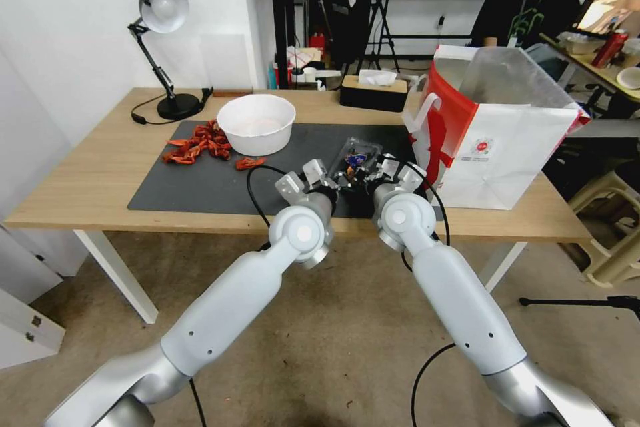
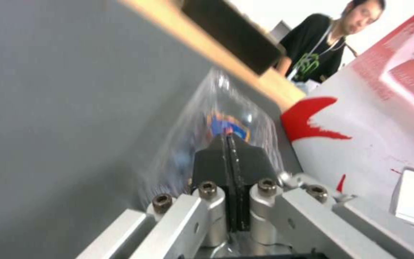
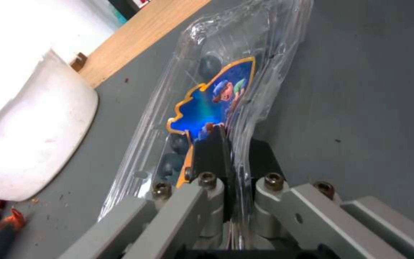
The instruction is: Close the takeout container lid, then place the container into the takeout bag.
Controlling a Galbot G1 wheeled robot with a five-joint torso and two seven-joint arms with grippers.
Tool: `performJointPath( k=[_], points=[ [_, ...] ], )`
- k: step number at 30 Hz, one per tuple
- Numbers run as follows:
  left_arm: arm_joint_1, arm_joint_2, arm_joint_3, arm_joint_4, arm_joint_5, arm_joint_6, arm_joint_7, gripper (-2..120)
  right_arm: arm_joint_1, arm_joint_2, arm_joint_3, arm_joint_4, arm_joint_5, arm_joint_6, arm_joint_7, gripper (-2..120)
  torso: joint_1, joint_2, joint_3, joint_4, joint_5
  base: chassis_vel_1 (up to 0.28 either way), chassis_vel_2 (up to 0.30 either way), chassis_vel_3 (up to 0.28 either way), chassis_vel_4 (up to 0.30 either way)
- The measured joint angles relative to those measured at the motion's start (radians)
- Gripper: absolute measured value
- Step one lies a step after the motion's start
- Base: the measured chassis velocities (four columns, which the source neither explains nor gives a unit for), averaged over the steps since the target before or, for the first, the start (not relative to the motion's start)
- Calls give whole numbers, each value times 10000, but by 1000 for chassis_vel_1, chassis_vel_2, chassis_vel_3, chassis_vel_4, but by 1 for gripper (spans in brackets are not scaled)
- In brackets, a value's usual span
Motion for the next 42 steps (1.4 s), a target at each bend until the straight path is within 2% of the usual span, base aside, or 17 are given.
performJointPath(
  k=[1,3,5,7,9,11,13,15,18,20,21,22,23,26,29,31,42],
  points=[
    [216,183,-41,-202,835,-30,290,2,-15,-7,8,21,-24,0,-7,0,-1,0,0,-2,-3,0,0,0,0],
    [315,267,-75,-277,1230,-61,420,5,-20,-11,10,27,-36,0,-10,0,-1,0,0,-1,-2,0,0,0,0],
    [788,603,-360,-635,2833,-199,906,17,-29,-26,20,45,-87,1,-18,0,-1,-1,0,1,-1,0,0,0,0],
    [964,708,-458,-739,3238,-224,1043,21,-30,-35,25,58,-97,1,-20,0,0,0,0,1,-2,0,0,0,0],
    [1529,1063,-861,-1049,4572,-368,1539,30,-33,-47,42,68,-127,0,-38,0,-1,0,0,-3,-3,0,0,0,0],
    [1636,1134,-962,-1102,4804,-403,1638,33,-35,-48,43,66,-134,0,-41,0,0,0,0,-1,-3,0,0,0,0],
    [2307,1566,-1565,-1424,5778,-534,2073,46,-35,-16,49,29,-216,23,-79,0,0,0,0,-1,-3,0,0,0,0],
    [2428,1641,-1705,-1489,5933,-564,2150,49,-35,-2,49,19,-239,30,-86,0,0,0,0,0,-4,0,0,0,0],
    [3333,2123,-2555,-1885,6720,-778,2617,64,-36,27,49,-4,-293,57,-126,0,0,-1,1,1,-3,0,0,0,0],
    [3333,2123,-2555,-1885,6720,-778,2617,64,-36,27,49,-4,-293,57,-126,0,0,-1,1,1,-3,0,0,0,0],
    [3919,2457,-3167,-2154,7257,-987,2832,74,-34,25,48,-9,-309,68,-143,0,1,0,1,3,3,0,0,0,0],
    [4061,2518,-3285,-2217,7373,-1052,2887,79,-34,24,52,-9,-319,71,-145,0,1,0,1,3,0,0,0,0,0],
    [4061,2518,-3285,-2217,7373,-1052,2887,79,-34,24,52,-9,-319,71,-145,0,1,0,1,3,0,0,0,0,0],
    [4955,2727,-4029,-2614,7648,-1273,2978,93,-34,23,74,-8,-359,79,-155,0,2,0,1,2,-1,0,0,0,0],
    [5384,2730,-4376,-2743,7648,-1367,3005,98,-35,15,74,-8,-379,84,-169,0,1,0,1,1,-3,0,0,0,0],
    [6202,2675,-4925,-2904,7697,-1554,3183,100,-32,-16,71,-8,-385,91,-197,0,1,0,0,2,-1,0,0,0,0],
    [7670,2179,-5527,-2935,8212,-2310,3275,100,32,-18,51,-36,-401,98,-245,0,1,0,0,-1,-1,0,0,0,0]
  ],
)
